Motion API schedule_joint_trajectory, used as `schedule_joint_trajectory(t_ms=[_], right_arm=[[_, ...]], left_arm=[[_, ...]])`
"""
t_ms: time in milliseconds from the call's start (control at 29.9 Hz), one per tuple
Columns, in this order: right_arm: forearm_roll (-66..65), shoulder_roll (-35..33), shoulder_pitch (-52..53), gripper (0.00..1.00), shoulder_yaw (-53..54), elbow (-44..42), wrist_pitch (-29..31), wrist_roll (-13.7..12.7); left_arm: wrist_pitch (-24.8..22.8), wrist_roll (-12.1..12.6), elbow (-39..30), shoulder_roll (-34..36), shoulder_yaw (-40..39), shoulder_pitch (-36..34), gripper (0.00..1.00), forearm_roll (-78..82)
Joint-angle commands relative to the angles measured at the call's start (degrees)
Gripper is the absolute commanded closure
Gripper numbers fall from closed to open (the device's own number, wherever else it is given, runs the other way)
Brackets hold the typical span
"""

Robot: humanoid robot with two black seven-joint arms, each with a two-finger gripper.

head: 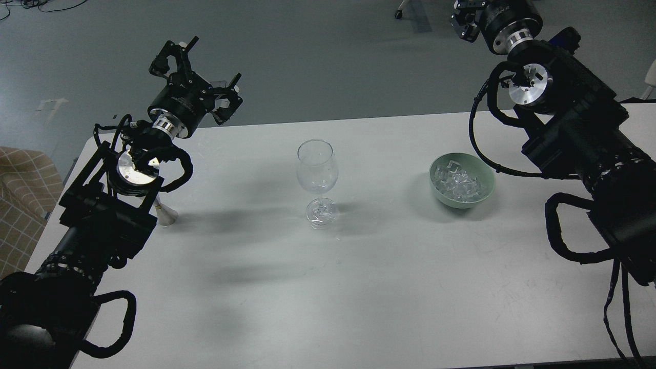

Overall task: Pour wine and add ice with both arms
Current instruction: 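Lower the left gripper toward the small metal jigger near the table edge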

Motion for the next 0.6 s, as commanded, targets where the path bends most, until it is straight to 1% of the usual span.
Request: schedule_joint_trajectory(t_ms=[0, 401, 569], right_arm=[[0.01, 0.09, -0.08, 0.00, -0.06, 0.03, 0.04, -0.04], [0.01, 0.18, -0.08, 0.00, -0.06, 0.03, 0.12, -0.04], [0.01, 0.18, -0.26, 0.00, -0.06, 0.03, 0.04, -0.04]], left_arm=[[0.12, 0.00, 0.07, 0.24, 0.10, -0.93, 0.01, 0.06], [2.05, -0.09, 1.04, 0.07, 0.36, -2.69, 0.01, -0.29], [1.61, -0.88, 1.30, 0.59, 0.54, -3.13, 0.02, 0.32]])
